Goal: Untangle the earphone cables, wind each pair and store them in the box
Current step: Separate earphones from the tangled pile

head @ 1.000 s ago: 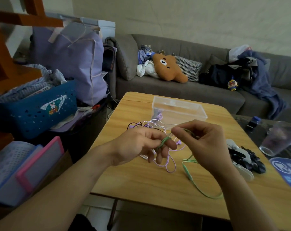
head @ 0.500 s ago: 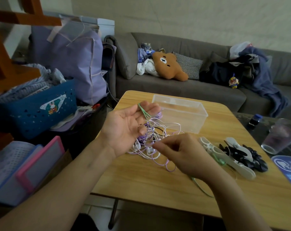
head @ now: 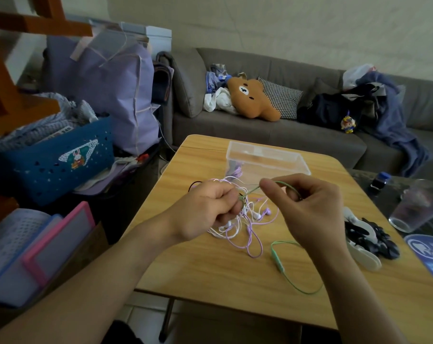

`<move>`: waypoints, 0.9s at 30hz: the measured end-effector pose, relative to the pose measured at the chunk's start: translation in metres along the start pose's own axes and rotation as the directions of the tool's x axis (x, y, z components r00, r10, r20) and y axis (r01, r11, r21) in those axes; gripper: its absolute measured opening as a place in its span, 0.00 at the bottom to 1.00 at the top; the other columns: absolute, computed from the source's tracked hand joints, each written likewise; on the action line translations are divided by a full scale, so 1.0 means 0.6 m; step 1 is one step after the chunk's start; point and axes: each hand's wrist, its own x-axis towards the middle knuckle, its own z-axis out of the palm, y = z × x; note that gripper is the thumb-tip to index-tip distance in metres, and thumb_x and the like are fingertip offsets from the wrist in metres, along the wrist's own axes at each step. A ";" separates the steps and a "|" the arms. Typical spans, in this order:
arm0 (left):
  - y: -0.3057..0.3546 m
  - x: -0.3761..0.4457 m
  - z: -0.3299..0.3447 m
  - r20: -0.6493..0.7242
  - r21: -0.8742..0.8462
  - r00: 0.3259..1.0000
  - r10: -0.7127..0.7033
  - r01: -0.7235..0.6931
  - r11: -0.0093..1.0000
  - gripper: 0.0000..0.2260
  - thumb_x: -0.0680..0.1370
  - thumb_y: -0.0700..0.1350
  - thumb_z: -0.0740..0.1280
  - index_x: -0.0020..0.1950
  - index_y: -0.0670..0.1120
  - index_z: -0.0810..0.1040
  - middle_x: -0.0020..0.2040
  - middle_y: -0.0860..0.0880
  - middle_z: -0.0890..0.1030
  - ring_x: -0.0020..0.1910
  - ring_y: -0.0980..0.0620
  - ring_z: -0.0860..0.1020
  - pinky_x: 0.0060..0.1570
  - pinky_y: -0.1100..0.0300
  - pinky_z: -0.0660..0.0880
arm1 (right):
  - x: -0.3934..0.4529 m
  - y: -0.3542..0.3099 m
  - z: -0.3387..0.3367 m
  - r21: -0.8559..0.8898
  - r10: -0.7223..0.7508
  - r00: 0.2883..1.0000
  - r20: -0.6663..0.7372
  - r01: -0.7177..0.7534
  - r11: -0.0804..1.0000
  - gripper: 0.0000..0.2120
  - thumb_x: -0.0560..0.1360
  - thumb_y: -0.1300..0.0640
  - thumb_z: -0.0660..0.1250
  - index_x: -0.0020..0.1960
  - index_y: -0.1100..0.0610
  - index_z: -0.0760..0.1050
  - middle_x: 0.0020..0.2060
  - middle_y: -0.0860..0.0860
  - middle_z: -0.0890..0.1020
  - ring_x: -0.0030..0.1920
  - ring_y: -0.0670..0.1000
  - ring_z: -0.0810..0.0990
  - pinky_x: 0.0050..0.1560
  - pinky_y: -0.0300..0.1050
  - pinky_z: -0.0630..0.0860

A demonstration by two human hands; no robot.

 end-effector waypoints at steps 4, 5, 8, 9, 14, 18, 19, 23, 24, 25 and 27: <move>0.013 -0.003 -0.006 0.123 -0.426 0.991 -0.061 0.108 0.898 0.12 0.79 0.43 0.60 0.35 0.45 0.71 0.28 0.50 0.65 0.26 0.55 0.59 0.29 0.61 0.54 | 0.001 0.006 0.001 0.019 0.092 0.993 0.071 -0.094 0.995 0.08 0.71 0.47 0.74 0.38 0.50 0.84 0.21 0.45 0.68 0.24 0.43 0.63 0.26 0.37 0.61; 0.016 -0.003 -0.007 0.139 -0.526 0.988 -0.071 0.134 0.840 0.12 0.79 0.43 0.60 0.35 0.46 0.72 0.28 0.50 0.65 0.25 0.55 0.59 0.29 0.61 0.54 | -0.001 0.005 0.003 0.002 0.101 0.989 0.110 -0.102 0.995 0.09 0.72 0.46 0.73 0.39 0.50 0.84 0.21 0.47 0.71 0.25 0.43 0.64 0.26 0.36 0.62; 0.025 -0.003 -0.012 0.117 -0.733 0.989 -0.093 0.149 0.664 0.12 0.78 0.45 0.56 0.35 0.46 0.71 0.29 0.51 0.67 0.24 0.56 0.62 0.31 0.60 0.51 | -0.007 -0.001 0.013 -0.044 0.124 0.962 0.243 -0.117 0.992 0.11 0.78 0.49 0.68 0.42 0.53 0.85 0.19 0.42 0.70 0.23 0.42 0.63 0.27 0.31 0.60; 0.027 -0.002 -0.013 0.088 -0.772 0.992 -0.091 0.126 0.623 0.11 0.78 0.44 0.56 0.37 0.46 0.72 0.30 0.50 0.69 0.25 0.55 0.65 0.30 0.61 0.52 | -0.010 0.000 0.018 -0.057 0.127 0.950 0.285 -0.116 0.992 0.13 0.79 0.49 0.67 0.42 0.54 0.86 0.19 0.42 0.68 0.23 0.43 0.61 0.26 0.32 0.59; 0.028 0.002 -0.014 -0.151 -0.800 0.977 -0.153 -0.030 0.599 0.12 0.80 0.43 0.56 0.52 0.40 0.77 0.46 0.43 0.83 0.39 0.51 0.82 0.22 0.65 0.60 | -0.031 -0.001 0.046 -0.209 -0.021 0.896 0.443 0.126 0.970 0.16 0.80 0.49 0.66 0.42 0.59 0.82 0.24 0.50 0.64 0.27 0.46 0.62 0.29 0.38 0.58; 0.027 0.005 -0.010 -0.300 -0.705 0.937 -0.180 -0.091 0.703 0.13 0.84 0.41 0.54 0.56 0.38 0.76 0.49 0.41 0.85 0.43 0.50 0.85 0.19 0.68 0.63 | -0.040 -0.005 0.058 -0.146 -0.111 0.872 0.477 0.204 0.968 0.13 0.80 0.50 0.66 0.43 0.58 0.81 0.24 0.52 0.65 0.27 0.49 0.63 0.29 0.39 0.58; 0.023 0.005 -0.009 -0.388 -0.547 0.912 -0.136 -0.109 0.830 0.13 0.85 0.40 0.54 0.55 0.37 0.77 0.48 0.41 0.85 0.42 0.51 0.85 0.21 0.68 0.67 | -0.040 -0.004 0.059 -0.148 -0.120 0.868 0.482 0.216 0.965 0.15 0.80 0.49 0.66 0.41 0.58 0.80 0.25 0.53 0.66 0.28 0.51 0.63 0.30 0.41 0.58; -0.001 0.005 -0.009 -0.494 0.296 0.837 0.236 -0.093 0.951 0.11 0.84 0.38 0.56 0.55 0.41 0.78 0.48 0.49 0.84 0.44 0.59 0.83 0.44 0.67 0.78 | -0.036 -0.002 0.057 -0.156 -0.120 0.886 0.448 0.210 0.965 0.14 0.79 0.50 0.67 0.38 0.55 0.79 0.25 0.55 0.71 0.28 0.51 0.65 0.30 0.40 0.60; -0.002 0.003 -0.009 -0.441 0.362 0.859 0.261 -0.095 0.927 0.11 0.84 0.37 0.56 0.55 0.42 0.78 0.49 0.51 0.83 0.45 0.61 0.82 0.44 0.69 0.76 | -0.034 -0.001 0.055 -0.156 -0.119 0.899 0.422 0.201 0.967 0.13 0.79 0.51 0.68 0.38 0.55 0.80 0.25 0.54 0.71 0.27 0.49 0.65 0.29 0.39 0.60; -0.003 -0.001 -0.008 -0.390 0.411 0.881 0.267 -0.093 0.907 0.10 0.84 0.37 0.57 0.55 0.43 0.78 0.50 0.52 0.83 0.45 0.63 0.81 0.43 0.71 0.75 | -0.032 -0.001 0.052 -0.148 -0.118 0.914 0.389 0.188 0.971 0.12 0.78 0.51 0.69 0.37 0.54 0.81 0.24 0.53 0.72 0.26 0.47 0.65 0.29 0.39 0.62; -0.003 -0.005 -0.003 -0.300 0.467 0.922 0.244 -0.082 0.881 0.10 0.84 0.40 0.57 0.55 0.46 0.77 0.50 0.54 0.82 0.42 0.62 0.79 0.39 0.69 0.73 | -0.025 0.001 0.044 -0.120 -0.122 0.948 0.294 0.163 0.979 0.11 0.76 0.52 0.72 0.36 0.53 0.82 0.23 0.50 0.75 0.25 0.45 0.68 0.29 0.46 0.68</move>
